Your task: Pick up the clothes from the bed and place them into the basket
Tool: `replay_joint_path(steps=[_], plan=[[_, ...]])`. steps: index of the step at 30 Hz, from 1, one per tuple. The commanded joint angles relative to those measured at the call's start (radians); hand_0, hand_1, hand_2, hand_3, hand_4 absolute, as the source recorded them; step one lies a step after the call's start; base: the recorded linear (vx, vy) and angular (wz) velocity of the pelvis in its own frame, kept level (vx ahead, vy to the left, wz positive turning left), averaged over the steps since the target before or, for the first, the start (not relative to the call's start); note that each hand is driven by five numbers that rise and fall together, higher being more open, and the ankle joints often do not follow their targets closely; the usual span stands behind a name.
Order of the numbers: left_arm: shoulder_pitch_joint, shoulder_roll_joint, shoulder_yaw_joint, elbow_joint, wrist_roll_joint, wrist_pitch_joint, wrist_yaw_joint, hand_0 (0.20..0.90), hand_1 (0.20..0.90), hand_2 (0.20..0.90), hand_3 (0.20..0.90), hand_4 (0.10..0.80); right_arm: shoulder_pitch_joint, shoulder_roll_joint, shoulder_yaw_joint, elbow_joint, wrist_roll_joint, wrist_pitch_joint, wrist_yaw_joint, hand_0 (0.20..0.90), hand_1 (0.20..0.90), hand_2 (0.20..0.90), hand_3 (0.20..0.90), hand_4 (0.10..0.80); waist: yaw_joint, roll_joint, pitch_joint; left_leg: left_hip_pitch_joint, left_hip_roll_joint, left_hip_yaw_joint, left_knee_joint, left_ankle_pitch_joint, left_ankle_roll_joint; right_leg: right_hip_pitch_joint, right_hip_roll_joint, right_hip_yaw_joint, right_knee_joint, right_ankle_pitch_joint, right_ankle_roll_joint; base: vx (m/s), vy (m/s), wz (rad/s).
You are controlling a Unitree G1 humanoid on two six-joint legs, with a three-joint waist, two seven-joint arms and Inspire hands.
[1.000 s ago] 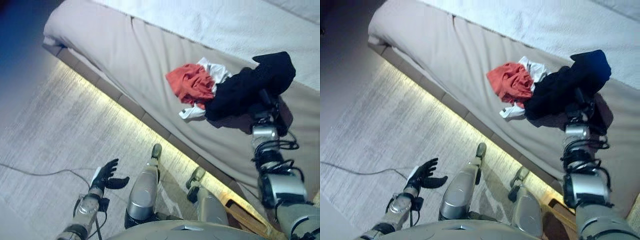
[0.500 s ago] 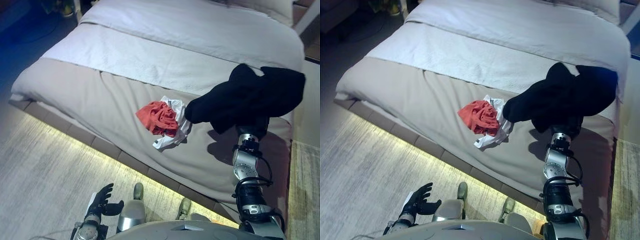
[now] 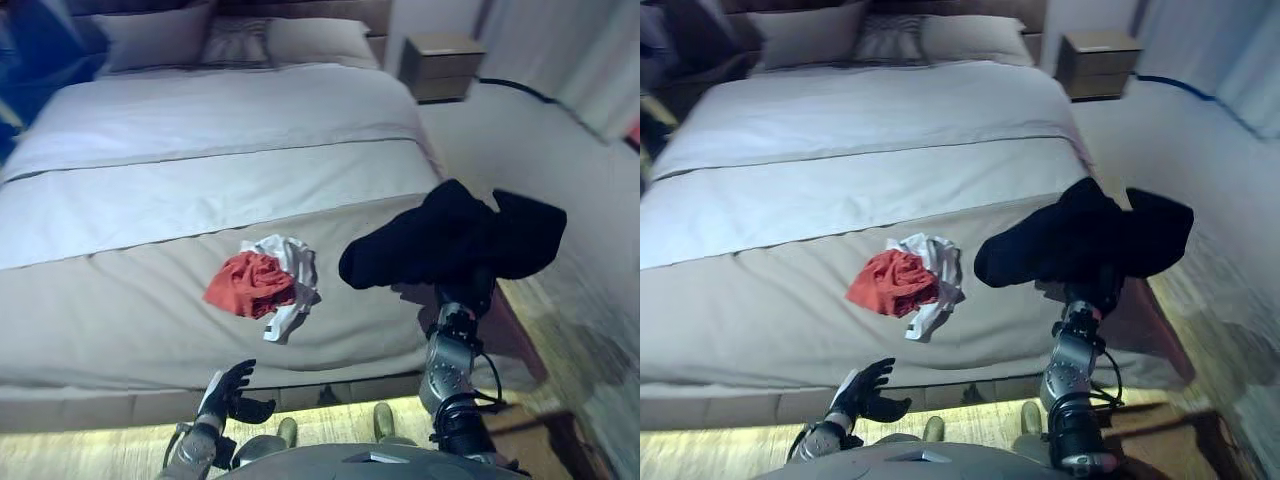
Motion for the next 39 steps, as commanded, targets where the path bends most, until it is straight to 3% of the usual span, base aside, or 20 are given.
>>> replay_joint_path(steps=[1,2,3,5,7,11,12,13,14,16,17,19,20,21,29,31,32,34,36,39], plan=[[-0.011,0.018,0.003,0.019,0.021,-0.012,-0.003,0.9,0.9,0.9,0.9,0.8,-0.098,-0.108,-0.05,-0.172,-0.13,-0.028,-0.047,0.3,0.3,0.3,0.2,0.1,0.002,0.065,0.0,0.017,0.012,-0.035,0.002,-0.101,-0.022,-0.064,-0.055,-0.115,0.099,0.215,0.072,-0.169,0.128,-0.57],[-0.01,0.019,0.004,0.019,0.027,-0.011,-0.005,0.9,0.9,0.9,0.9,0.8,-0.099,-0.111,-0.051,-0.167,-0.13,-0.03,-0.054,0.3,0.3,0.3,0.2,0.1,0.004,0.066,-0.001,0.017,0.012,-0.03,0.002,-0.102,-0.022,-0.071,-0.054,-0.118,0.108,0.216,0.072,-0.296,0.131,-0.84],[0.0,0.028,0.015,0.012,0.016,-0.007,-0.001,0.9,0.9,0.9,0.9,0.8,-0.107,-0.125,-0.042,-0.143,-0.132,-0.016,-0.074,0.3,0.3,0.3,0.2,0.1,0.023,0.072,-0.001,0.012,0.024,0.03,0.002,-0.092,-0.024,-0.079,-0.055,-0.207,0.184,0.196,0.064,-0.263,0.091,-0.81],[-0.003,0.036,0.014,0.01,-0.008,-0.006,0.001,0.9,0.9,0.9,0.9,0.8,-0.11,-0.131,-0.021,-0.116,-0.136,-0.017,-0.105,0.3,0.3,0.3,0.2,0.1,0.043,0.088,-0.007,-0.009,0.04,0.081,0.002,-0.069,-0.011,-0.069,-0.031,-0.259,0.281,0.131,0.035,-0.41,0.097,-1.07],[-0.021,0.03,0.008,0.024,-0.042,-0.004,0.022,0.9,0.9,0.9,0.9,0.8,-0.121,-0.128,0.001,-0.044,-0.135,-0.026,-0.142,0.3,0.3,0.3,0.2,0.1,0.1,0.097,-0.026,-0.063,0.049,0.172,0.02,-0.054,0.013,0.02,-0.027,-0.38,0.416,0.032,0.005,-0.406,0.067,-1.05],[-0.03,0.03,0.025,0.02,-0.061,-0.018,0.02,0.9,0.9,0.9,0.9,0.8,-0.149,-0.1,0.052,0.049,-0.176,-0.05,-0.192,0.3,0.3,0.3,0.2,0.1,0.174,0.065,-0.037,-0.11,0.047,0.28,0.047,-0.056,0.021,0.138,-0.035,-0.487,0.339,-0.017,-0.003,-0.179,-0.11,-1.12],[-0.037,0.024,0.03,0.014,-0.067,-0.019,0.042,0.9,0.9,0.9,0.9,0.8,-0.155,-0.094,0.081,0.096,-0.195,-0.067,-0.207,0.3,0.3,0.3,0.2,0.1,0.198,0.036,-0.038,-0.164,0.069,0.312,0.069,-0.024,-0.014,0.224,0.058,-0.487,0.123,-0.091,-0.009,-0.194,-0.334,-1.49],[-0.041,0.018,0.035,0.015,-0.073,-0.026,0.05,0.9,0.9,0.9,0.9,0.8,-0.151,-0.084,0.089,0.107,-0.206,-0.063,-0.236,0.3,0.3,0.3,0.2,0.1,0.199,0.024,-0.038,-0.199,0.089,0.323,0.097,-0.01,-0.033,0.244,0.091,-0.459,0.061,-0.094,-0.016,-0.167,-0.304,-1.42],[-0.042,0.014,0.047,0.009,-0.072,-0.034,0.043,0.9,0.9,0.9,0.9,0.8,-0.148,-0.088,0.088,0.112,-0.242,-0.06,-0.265,0.3,0.3,0.3,0.2,0.1,0.2,0.016,-0.036,-0.218,0.103,0.325,0.121,-0.005,-0.044,0.25,0.096,-0.458,0.03,-0.081,-0.021,-0.096,-0.149,-1.17],[-0.047,0.013,0.058,-0.007,-0.068,-0.043,0.025,0.9,0.9,0.9,0.9,0.8,-0.142,-0.096,0.096,0.108,-0.275,-0.06,-0.304,0.3,0.3,0.3,0.2,0.1,0.199,0.009,-0.029,-0.238,0.112,0.305,0.15,-0.006,-0.054,0.242,0.102,-0.451,0.012,-0.066,-0.03,-0.09,-0.056,-1.36],[-0.046,0.011,0.059,-0.015,-0.075,-0.06,0.018,0.9,0.9,0.9,0.9,0.8,-0.137,-0.102,0.096,0.108,-0.303,-0.05,-0.331,0.3,0.3,0.3,0.2,0.1,0.206,0.006,-0.025,-0.259,0.112,0.25,0.17,-0.005,-0.065,0.233,0.104,-0.428,-0.004,-0.053,-0.036,-0.077,-0.01,-1.01],[-0.034,0.005,0.076,-0.027,-0.086,-0.067,0.015,0.9,0.9,0.9,0.9,0.8,-0.147,-0.117,0.103,0.129,-0.34,-0.037,-0.363,0.3,0.3,0.3,0.2,0.1,0.228,0.002,-0.02,-0.261,0.087,0.117,0.179,-0.012,-0.07,0.206,0.104,-0.384,-0.008,-0.036,-0.044,-0.054,0.046,-0.68],[-0.011,-0.005,0.099,-0.047,-0.093,-0.067,0.017,0.9,0.9,0.9,0.9,0.8,-0.162,-0.128,0.113,0.158,-0.367,-0.024,-0.4,0.3,0.3,0.3,0.2,0.1,0.255,0.003,-0.013,-0.235,0.057,-0.01,0.179,-0.027,-0.073,0.183,0.103,-0.339,-0.008,-0.019,-0.053,-0.067,0.098,-1.14],[0.006,-0.012,0.116,-0.06,-0.101,-0.063,0.021,0.9,0.9,0.9,0.9,0.8,-0.172,-0.134,0.116,0.191,-0.384,-0.007,-0.406,0.3,0.3,0.3,0.2,0.1,0.27,0.009,-0.012,-0.203,0.04,-0.064,0.161,-0.031,-0.073,0.171,0.105,-0.31,-0.009,-0.005,-0.053,-0.063,0.085,-1.07],[0.002,0.01,0.087,-0.063,-0.025,-0.051,-0.061,0.9,0.9,0.9,0.9,0.8,-0.165,-0.154,0.075,0.329,-0.46,-0.067,-0.505,0.3,0.3,0.3,0.2,0.1,0.264,0.046,-0.034,-0.127,0.003,-0.066,0.075,-0.035,-0.043,0.127,0.058,-0.309,0.053,0.011,-0.003,-0.017,0.123,-1.08],[0.009,0.035,0.109,-0.069,-0.047,-0.024,-0.05,0.9,0.9,0.9,0.9,0.8,-0.17,-0.153,0.071,0.363,-0.462,-0.041,-0.5,0.3,0.3,0.3,0.2,0.1,0.271,0.053,-0.029,-0.105,0.012,-0.047,0.059,-0.031,-0.042,0.102,0.037,-0.343,0.136,0.017,0.011,-0.037,0.05,-0.29],[0.018,0.047,0.133,-0.079,-0.056,-0.006,-0.034,0.9,0.9,0.9,0.9,0.8,-0.174,-0.155,0.072,0.396,-0.448,-0.02,-0.471,0.3,0.3,0.3,0.2,0.1,0.283,0.063,-0.025,-0.096,0.027,-0.033,0.053,-0.027,-0.039,0.085,0.003,-0.369,0.233,0.017,0.014,-0.081,0.026,-0.43],[0.027,0.053,0.125,-0.087,-0.075,-0.006,0.002,0.9,0.9,0.9,0.9,0.8,-0.172,-0.165,0.068,0.43,-0.445,-0.014,-0.446,0.3,0.3,0.3,0.2,0.1,0.273,0.066,-0.015,-0.088,0.028,-0.028,0.041,-0.022,-0.025,0.036,-0.009,-0.337,0.305,0.032,0.016,-0.136,-0.035,-0.87],[0.019,0.053,0.106,-0.069,-0.104,-0.013,0.036,0.9,0.9,0.9,0.9,0.8,-0.177,-0.175,0.07,0.468,-0.432,-0.009,-0.414,0.3,0.3,0.3,0.2,0.1,0.271,0.065,-0.011,-0.097,0.044,-0.018,0.041,-0.016,-0.032,0.059,0.025,-0.355,0.248,-0.033,-0.002,-0.128,-0.103,-0.46],[0.005,0.027,0.116,-0.01,-0.106,-0.023,0.073,0.9,0.9,0.9,0.9,0.8,-0.21,-0.212,0.085,0.561,-0.436,0.054,-0.375,0.3,0.3,0.3,0.2,0.1,0.261,0.037,-0.014,-0.104,0.046,0.014,0.022,0.001,-0.044,0.125,0.078,-0.351,0.084,-0.017,-0.018,-0.077,-0.101,-0.11]])
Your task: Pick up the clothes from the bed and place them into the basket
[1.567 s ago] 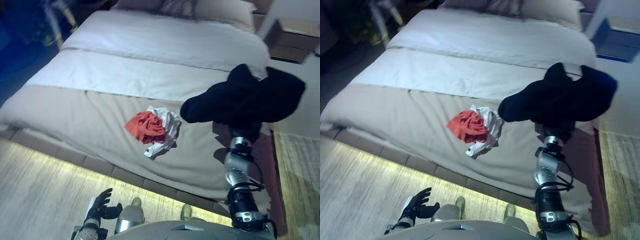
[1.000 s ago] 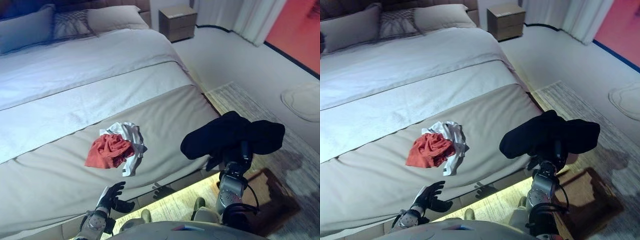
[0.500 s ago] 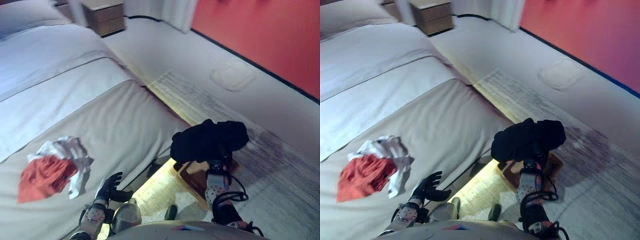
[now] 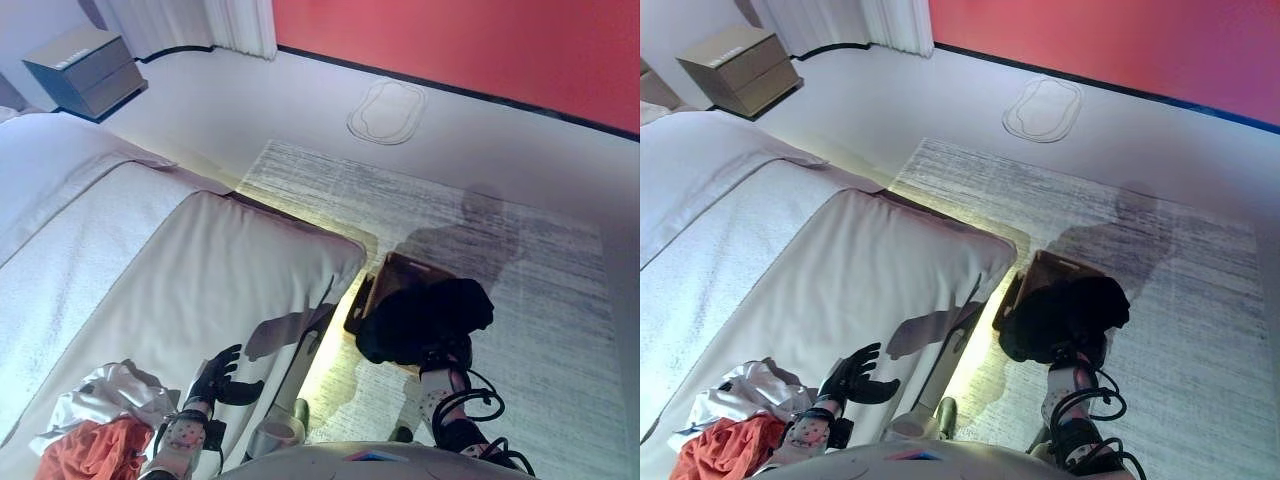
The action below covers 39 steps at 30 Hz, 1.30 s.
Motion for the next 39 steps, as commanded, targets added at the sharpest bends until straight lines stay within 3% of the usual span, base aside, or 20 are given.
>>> replay_joint_path(steps=[1,8,15,25,39], plan=[[-0.039,-0.016,0.002,0.059,-0.007,-0.066,0.038,0.9,0.9,0.9,0.9,0.8,-0.107,-0.106,0.005,-0.025,-0.076,-0.026,0.105,0.3,0.3,0.3,0.2,0.1,0.011,0.006,-0.038,-0.085,-0.026,-0.098,-0.016,0.002,-0.045,0.091,0.075,0.015,-0.082,-0.029,0.011,-0.038,-0.021,-0.12],[-0.017,-0.056,-0.025,0.076,0.014,-0.092,0.062,0.9,0.9,0.9,0.9,0.8,-0.165,-0.141,-0.005,0.13,-0.138,0.044,0.102,0.3,0.3,0.3,0.2,0.1,0.025,-0.002,-0.071,-0.09,-0.021,-0.082,-0.03,0.006,-0.054,0.134,0.081,-0.005,-0.138,-0.017,0.011,-0.005,-0.001,-0.09],[0.015,-0.036,-0.032,0.056,0.032,-0.106,0.04,0.9,0.9,0.9,0.9,0.8,-0.196,-0.182,-0.034,0.196,-0.159,0.109,0.073,0.3,0.3,0.3,0.2,0.1,0.035,0.005,-0.065,-0.072,-0.023,-0.096,-0.03,0.003,-0.054,0.14,0.074,-0.029,-0.113,-0.022,0.007,0.021,0.011,0.07],[0.048,-0.03,-0.04,0.081,0.056,-0.146,0.022,0.9,0.9,0.9,0.9,0.8,-0.199,-0.203,-0.057,0.209,-0.165,0.119,0.062,0.3,0.3,0.3,0.2,0.1,0.045,0.015,-0.055,-0.057,-0.03,-0.13,-0.03,0.004,-0.056,0.153,0.079,-0.047,-0.112,-0.021,0.0,0.016,-0.009,0.11],[0.053,-0.028,-0.057,0.077,0.055,-0.144,0.019,0.9,0.9,0.9,0.9,0.8,-0.217,-0.241,-0.083,0.205,-0.186,0.126,0.058,0.3,0.3,0.3,0.2,0.1,0.049,0.028,-0.047,-0.054,-0.034,-0.155,-0.03,0.007,-0.06,0.161,0.082,-0.063,-0.114,-0.024,-0.005,0.019,-0.005,0.03]])
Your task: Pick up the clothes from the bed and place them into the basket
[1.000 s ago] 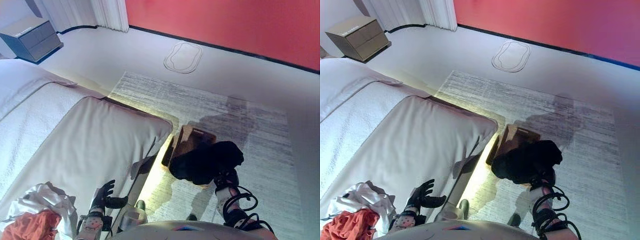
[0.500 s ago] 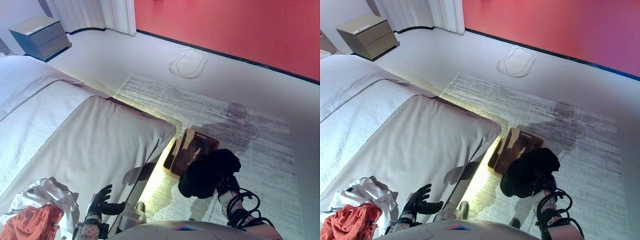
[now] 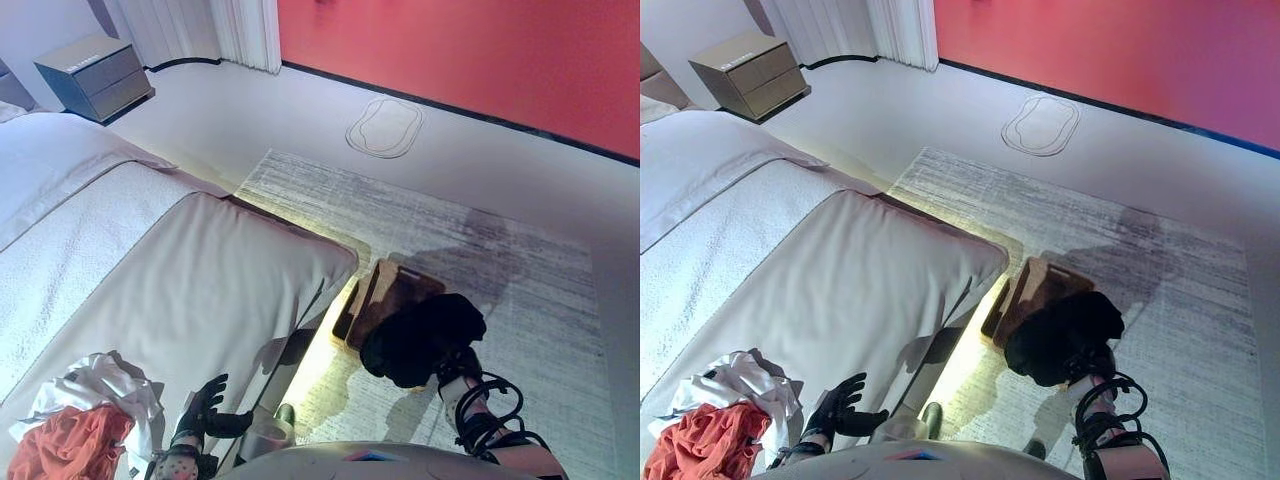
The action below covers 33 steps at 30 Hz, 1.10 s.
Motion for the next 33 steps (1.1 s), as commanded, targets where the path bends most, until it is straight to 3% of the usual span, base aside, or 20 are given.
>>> replay_joint_path(steps=[1,3,4,5,18,33], plan=[[-0.045,0.009,-0.062,0.02,0.007,-0.075,0.009,0.9,0.9,0.9,0.9,0.8,-0.12,-0.116,-0.035,-0.061,-0.047,-0.073,0.018,0.3,0.3,0.3,0.2,0.1,0.036,0.04,-0.032,-0.067,-0.033,-0.09,-0.014,0.005,0.003,0.05,0.036,-0.014,0.053,-0.083,0.008,0.036,-0.001,0.03],[-0.042,0.012,-0.066,0.023,0.0,-0.08,0.007,0.9,0.9,0.9,0.9,0.8,-0.13,-0.126,-0.037,-0.065,-0.033,-0.067,0.031,0.521,0.521,0.521,0.458,0.358,0.037,0.044,-0.031,-0.066,-0.033,-0.094,-0.014,0.006,0.002,0.05,0.035,-0.019,0.055,-0.084,0.007,0.036,0.006,0.05],[-0.042,0.012,-0.067,0.026,0.0,-0.084,0.005,0.9,0.9,0.9,0.9,0.8,-0.134,-0.13,-0.04,-0.066,-0.034,-0.064,0.029,0.568,0.568,0.568,0.513,0.413,0.037,0.046,-0.03,-0.066,-0.034,-0.095,-0.014,0.007,0.001,0.052,0.035,-0.021,0.054,-0.085,0.007,0.03,0.01,0.06],[-0.041,0.012,-0.065,0.028,0.002,-0.086,0.003,0.9,0.9,0.9,0.9,0.8,-0.135,-0.133,-0.041,-0.068,-0.029,-0.061,0.031,0.9,0.9,0.9,0.9,0.8,0.038,0.047,-0.03,-0.066,-0.035,-0.097,-0.014,0.008,0.001,0.052,0.035,-0.021,0.054,-0.085,0.006,0.036,0.006,0.07],[-0.028,0.021,-0.055,0.03,0.001,-0.076,-0.03,0.9,0.9,0.9,0.9,0.8,-0.153,-0.182,-0.068,-0.045,-0.041,-0.02,0.119,0.9,0.9,0.9,0.9,0.8,0.048,0.057,-0.028,-0.07,-0.04,-0.114,-0.014,0.008,-0.004,0.056,0.033,-0.041,0.053,-0.091,0.006,0.019,-0.002,0.05],[-0.026,0.015,-0.049,0.021,0.003,-0.068,-0.042,0.9,0.9,0.9,0.9,0.8,-0.097,-0.152,-0.05,-0.018,-0.072,0.027,0.19,0.9,0.9,0.9,0.9,0.8,0.035,0.055,-0.027,-0.058,-0.036,-0.103,-0.014,0.002,-0.005,0.063,0.036,-0.033,0.05,-0.094,0.005,0.0,0.0,0.0]])
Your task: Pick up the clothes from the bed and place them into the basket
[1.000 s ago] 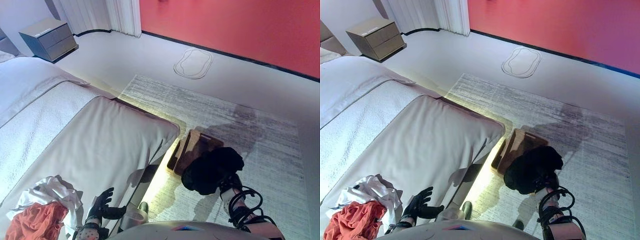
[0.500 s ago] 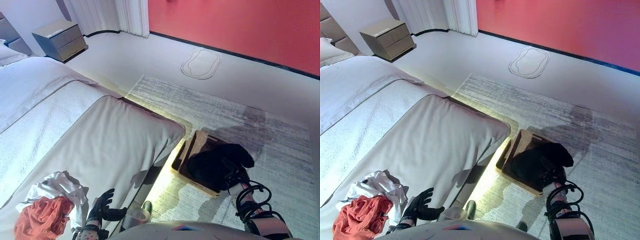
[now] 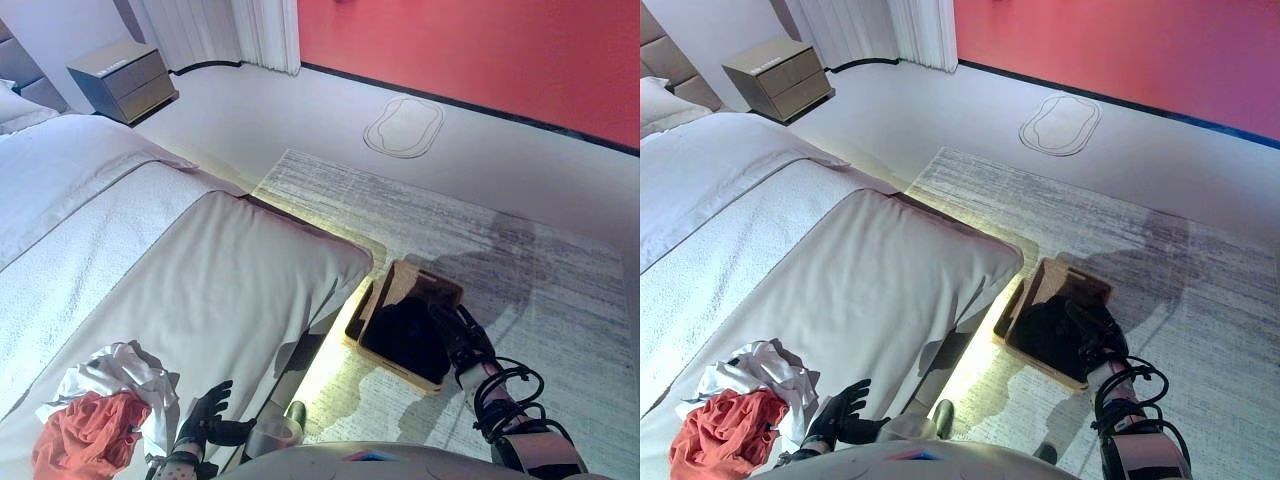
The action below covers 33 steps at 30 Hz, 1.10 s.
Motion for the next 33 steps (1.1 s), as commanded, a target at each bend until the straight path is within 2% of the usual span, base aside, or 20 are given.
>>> replay_joint_path(steps=[1,8,13,18,22,25,26,27,28,30,31,32,33], plan=[[-0.044,0.016,-0.05,0.015,0.0,-0.052,0.009,0.9,0.9,0.9,0.9,0.8,-0.042,-0.064,-0.007,-0.027,-0.022,-0.034,0.036,0.9,0.9,0.9,0.9,0.8,0.026,0.018,-0.033,-0.054,-0.033,-0.07,-0.012,-0.011,-0.003,0.048,0.037,0.0,0.055,-0.095,0.004,0.0,0.0,0.0],[-0.045,0.01,-0.035,0.012,-0.007,-0.048,0.009,0.9,0.9,0.9,0.9,0.8,0.013,-0.005,0.002,0.029,-0.027,-0.013,0.06,0.9,0.9,0.9,0.9,0.8,0.014,0.017,-0.034,-0.048,-0.033,-0.063,-0.012,-0.013,-0.001,0.047,0.042,0.009,0.058,-0.099,0.001,-0.011,0.002,0.0],[-0.056,-0.002,-0.028,0.005,-0.022,-0.047,0.011,0.9,0.9,0.9,0.9,0.8,0.052,0.029,0.036,0.105,-0.147,0.037,0.072,0.9,0.9,0.9,0.9,0.8,0.018,0.017,-0.037,-0.043,-0.033,-0.076,-0.012,-0.012,0.004,0.047,0.047,0.011,0.089,-0.121,-0.01,-0.062,0.0,0.0],[-0.059,-0.006,-0.013,0.006,-0.017,-0.045,0.013,0.9,0.9,0.9,0.9,0.8,0.069,0.036,0.063,0.126,-0.255,0.041,0.065,0.9,0.9,0.9,0.9,0.8,0.038,0.011,-0.035,-0.036,-0.034,-0.101,-0.012,-0.007,0.001,0.059,0.047,-0.008,0.091,-0.125,-0.016,-0.065,-0.043,0.1],[-0.063,-0.006,0.0,0.016,-0.015,-0.05,0.02,0.9,0.9,0.9,0.9,0.8,0.057,0.031,0.162,0.099,-0.413,0.006,0.029,0.9,0.9,0.9,0.9,0.8,0.093,0.01,-0.018,-0.048,-0.025,-0.145,0.02,0.002,-0.021,0.076,0.056,-0.031,0.103,-0.144,-0.039,-0.083,-0.056,0.16],[-0.076,0.0,0.012,0.017,-0.011,-0.04,0.01,0.9,0.9,0.9,0.9,0.8,0.051,0.031,0.214,0.08,-0.399,-0.002,0.024,0.9,0.9,0.9,0.9,0.8,0.144,0.012,-0.006,-0.079,-0.023,-0.194,0.03,0.024,-0.036,0.084,0.072,-0.062,0.113,-0.158,-0.053,-0.044,-0.104,0.45],[-0.087,0.005,0.031,0.018,-0.001,-0.03,0.002,0.9,0.9,0.9,0.9,0.8,0.038,0.04,0.237,0.067,-0.364,-0.003,0.018,0.9,0.9,0.9,0.9,0.8,0.183,0.015,0.005,-0.107,-0.012,-0.219,0.021,0.06,-0.062,0.097,0.093,-0.084,0.109,-0.165,-0.06,0.062,-0.21,0.56],[-0.089,0.008,0.043,0.018,0.006,-0.024,0.0,0.9,0.9,0.9,0.9,0.8,0.033,0.045,0.249,0.064,-0.34,-0.002,0.02,0.9,0.9,0.9,0.9,0.8,0.197,0.01,0.007,-0.109,0.002,-0.222,0.007,0.055,-0.08,0.113,0.111,-0.072,0.101,-0.19,-0.059,0.075,-0.242,0.64],[-0.093,0.013,0.061,0.019,0.022,-0.021,-0.001,0.9,0.9,0.9,0.9,0.8,0.026,0.055,0.257,0.061,-0.298,0.012,0.027,0.9,0.9,0.9,0.9,0.8,0.212,0.01,0.012,-0.129,0.013,-0.212,0.006,0.065,-0.095,0.123,0.124,-0.083,0.094,-0.195,-0.062,0.089,-0.165,0.55],[-0.096,0.017,0.078,0.026,0.037,-0.019,-0.012,0.9,0.9,0.9,0.9,0.8,0.026,0.064,0.253,0.062,-0.267,0.025,0.03,0.9,0.9,0.9,0.9,0.8,0.213,0.01,0.011,-0.142,0.023,-0.18,0.008,0.068,-0.103,0.127,0.125,-0.101,0.088,-0.191,-0.057,-0.029,0.025,0.5],[-0.108,0.019,0.077,0.029,0.085,-0.019,-0.041,0.9,0.9,0.9,0.9,0.8,0.046,0.071,0.227,0.061,-0.226,0.014,0.018,0.9,0.9,0.9,0.9,0.8,0.181,0.008,0.005,-0.161,0.047,-0.041,0.052,0.061,-0.108,0.132,0.107,-0.159,0.079,-0.167,-0.04,-0.111,0.158,0.6],[-0.115,0.018,0.065,0.026,0.101,-0.019,-0.047,0.9,0.9,0.9,0.9,0.8,0.06,0.07,0.209,0.055,-0.21,0.008,0.016,0.9,0.9,0.9,0.9,0.8,0.158,0.008,0.003,-0.173,0.055,0.039,0.083,0.057,-0.105,0.131,0.096,-0.191,0.079,-0.156,-0.033,-0.19,0.255,1.25],[-0.128,0.016,0.041,0.021,0.108,-0.012,-0.047,0.9,0.9,0.9,0.9,0.8,0.078,0.066,0.181,0.044,-0.21,-0.001,0.017,0.9,0.9,0.9,0.9,0.8,0.117,0.004,-0.002,-0.188,0.066,0.161,0.132,0.034,-0.093,0.126,0.074,-0.242,0.087,-0.144,-0.027,-0.235,0.292,1.92]])
